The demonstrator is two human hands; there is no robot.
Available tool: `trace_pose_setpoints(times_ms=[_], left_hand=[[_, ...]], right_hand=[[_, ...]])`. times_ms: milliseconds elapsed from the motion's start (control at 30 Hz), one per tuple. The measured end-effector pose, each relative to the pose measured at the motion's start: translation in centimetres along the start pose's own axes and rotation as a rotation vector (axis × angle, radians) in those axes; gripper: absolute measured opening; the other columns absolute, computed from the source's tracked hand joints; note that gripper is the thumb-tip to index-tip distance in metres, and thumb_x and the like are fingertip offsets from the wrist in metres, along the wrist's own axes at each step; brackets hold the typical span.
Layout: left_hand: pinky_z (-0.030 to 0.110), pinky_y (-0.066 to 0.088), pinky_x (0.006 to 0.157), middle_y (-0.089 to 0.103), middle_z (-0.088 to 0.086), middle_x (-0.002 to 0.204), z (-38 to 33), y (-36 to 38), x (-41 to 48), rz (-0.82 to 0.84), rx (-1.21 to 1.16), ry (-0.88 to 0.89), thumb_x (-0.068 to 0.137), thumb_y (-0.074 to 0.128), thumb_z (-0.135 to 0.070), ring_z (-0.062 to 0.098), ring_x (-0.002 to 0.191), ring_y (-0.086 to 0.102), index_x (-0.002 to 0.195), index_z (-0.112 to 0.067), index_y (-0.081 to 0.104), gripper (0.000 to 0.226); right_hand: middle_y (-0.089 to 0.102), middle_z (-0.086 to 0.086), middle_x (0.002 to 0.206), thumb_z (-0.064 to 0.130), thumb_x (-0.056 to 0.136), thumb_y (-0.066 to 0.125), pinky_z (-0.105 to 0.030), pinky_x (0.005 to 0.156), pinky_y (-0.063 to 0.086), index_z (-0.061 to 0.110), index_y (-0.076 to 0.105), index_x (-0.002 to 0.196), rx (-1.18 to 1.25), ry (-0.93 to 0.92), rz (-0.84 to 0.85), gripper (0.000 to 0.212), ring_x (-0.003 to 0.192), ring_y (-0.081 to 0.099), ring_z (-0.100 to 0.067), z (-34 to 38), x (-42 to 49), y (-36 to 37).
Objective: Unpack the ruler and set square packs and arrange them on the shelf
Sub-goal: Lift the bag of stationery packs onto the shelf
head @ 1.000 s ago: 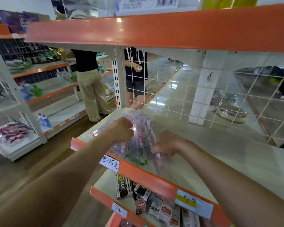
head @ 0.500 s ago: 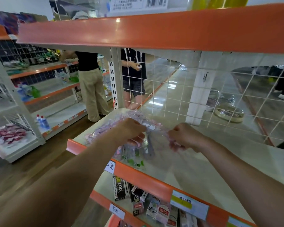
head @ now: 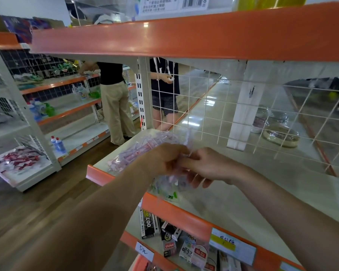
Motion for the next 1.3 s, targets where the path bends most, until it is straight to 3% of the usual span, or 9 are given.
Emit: trace_pose_setpoints(times_ms=[100,267,433,533,600,900,1100,1200,1300], left_hand=[[0.027,0.049,0.051,0.053,0.006,0.056,-0.2,-2.1,-0.5,-0.004,0.050,-0.009,0.096,0.041,-0.007,0.017,0.050,0.055,0.080,-0.007,0.050,0.018],[0.022,0.044,0.037,0.048,0.005,0.043,-1.5,-8.8,-1.7,-0.257,0.161,0.045,0.093,0.050,0.000,0.017,0.041,0.056,0.068,-0.005,0.044,0.026],[0.021,0.047,0.038,0.057,0.015,0.066,-1.7,-10.6,-2.2,-0.311,0.174,0.080,0.094,0.049,0.003,0.017,0.039,0.055,0.077,0.000,0.050,0.017],[0.023,0.048,0.038,0.059,0.018,0.069,-1.7,-11.1,-2.0,-0.331,0.172,0.094,0.095,0.047,0.003,0.017,0.038,0.056,0.080,0.003,0.050,0.015],[0.026,0.050,0.041,0.059,0.017,0.067,-1.6,-11.5,-1.8,-0.348,0.173,0.094,0.095,0.048,0.002,0.019,0.039,0.058,0.082,0.004,0.051,0.013],[0.033,0.054,0.049,0.056,0.014,0.055,-1.3,-11.9,-0.6,-0.392,0.226,0.054,0.093,0.051,0.002,0.019,0.039,0.055,0.078,0.004,0.054,0.016],[0.044,0.055,0.071,0.058,0.016,0.073,-1.5,-9.2,1.0,-0.274,0.014,0.076,0.095,0.044,0.000,0.025,0.063,0.058,0.089,0.001,0.053,0.011],[0.033,0.052,0.055,0.052,0.013,0.071,-2.0,-7.2,1.4,-0.185,-0.074,0.102,0.096,0.041,-0.001,0.022,0.060,0.053,0.078,-0.003,0.052,0.021],[0.022,0.039,0.042,0.052,0.010,0.076,-3.0,-6.5,1.5,-0.273,0.050,0.142,0.092,0.047,-0.003,0.016,0.053,0.042,0.075,-0.007,0.051,0.018]], right_hand=[[0.070,-0.006,0.075,0.032,0.098,0.048,-0.021,0.051,0.049,0.009,0.062,0.094,-0.034,0.077,0.058,0.027,0.062,0.066,-0.016,-0.2,0.6,-1.0],[0.066,-0.012,0.076,0.012,0.091,0.053,-0.028,0.056,0.052,0.003,0.067,0.086,-0.207,0.035,-0.134,0.018,0.068,0.062,-0.022,-0.1,5.1,-0.6],[0.059,-0.006,0.078,0.046,0.089,0.058,-0.027,0.065,0.041,0.010,0.055,0.073,-0.487,0.075,-0.108,0.039,0.082,0.058,-0.023,1.3,9.1,2.5],[0.061,-0.013,0.118,0.064,0.078,0.062,-0.038,0.092,0.047,0.009,0.059,0.107,-0.615,0.099,-0.082,0.063,0.113,0.056,-0.030,1.4,10.4,4.4],[0.057,-0.014,0.128,0.062,0.077,0.065,-0.037,0.095,0.045,0.009,0.058,0.117,-0.658,0.119,-0.100,0.067,0.119,0.052,-0.031,1.2,10.6,4.7],[0.055,-0.009,0.095,0.028,0.087,0.062,-0.026,0.057,0.038,0.004,0.058,0.109,-0.295,0.199,-0.131,0.032,0.081,0.054,-0.023,-0.8,9.9,2.6],[0.062,-0.010,0.088,0.022,0.087,0.059,-0.025,0.059,0.042,0.004,0.065,0.101,0.100,0.188,-0.207,0.024,0.068,0.055,-0.017,-2.3,8.4,1.2],[0.064,-0.008,0.076,0.018,0.091,0.056,-0.031,0.065,0.051,0.009,0.065,0.087,0.269,0.150,-0.265,0.014,0.064,0.060,-0.018,-3.4,7.6,0.3],[0.061,-0.003,0.065,0.018,0.095,0.053,-0.023,0.054,0.049,0.013,0.060,0.078,0.320,0.082,-0.282,0.019,0.056,0.058,-0.011,-3.9,6.4,-0.7]])
Point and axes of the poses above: each hand's wrist, its own x-axis towards the middle knuckle, its own y-axis out of the palm, z = x × y, the point moved 7 cm from there along x, towards the middle knuckle
